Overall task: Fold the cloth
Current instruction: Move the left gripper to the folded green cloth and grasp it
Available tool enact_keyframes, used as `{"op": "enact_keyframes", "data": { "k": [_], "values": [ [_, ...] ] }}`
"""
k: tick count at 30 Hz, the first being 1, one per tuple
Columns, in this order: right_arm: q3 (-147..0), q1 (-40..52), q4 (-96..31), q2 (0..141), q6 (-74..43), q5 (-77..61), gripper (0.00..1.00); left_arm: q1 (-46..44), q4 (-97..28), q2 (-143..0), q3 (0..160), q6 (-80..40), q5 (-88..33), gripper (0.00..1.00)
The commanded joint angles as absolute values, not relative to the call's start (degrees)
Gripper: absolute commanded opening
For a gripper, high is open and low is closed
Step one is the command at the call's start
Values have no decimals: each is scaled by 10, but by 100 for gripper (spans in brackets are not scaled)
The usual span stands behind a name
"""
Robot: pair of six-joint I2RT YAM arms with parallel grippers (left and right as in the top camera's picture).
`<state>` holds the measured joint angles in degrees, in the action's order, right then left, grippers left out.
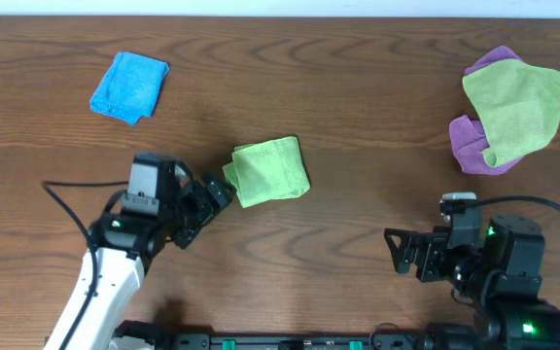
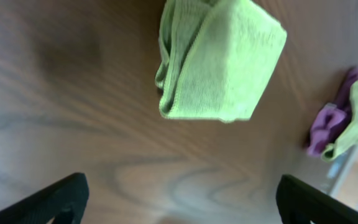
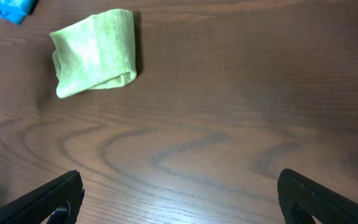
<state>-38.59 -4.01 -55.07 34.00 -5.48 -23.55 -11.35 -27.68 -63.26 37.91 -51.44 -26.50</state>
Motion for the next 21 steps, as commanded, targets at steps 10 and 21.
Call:
{"op": "enact_keyframes", "data": {
  "k": [10, 21],
  "values": [
    [-385, -45, -546, 338, -58, -240, 99, -113, -90, -729, 301, -623, -252, 100],
    [-385, -45, -547, 338, -58, -240, 99, -116, 64, -873, 301, -663, -289, 93]
  ]
}}
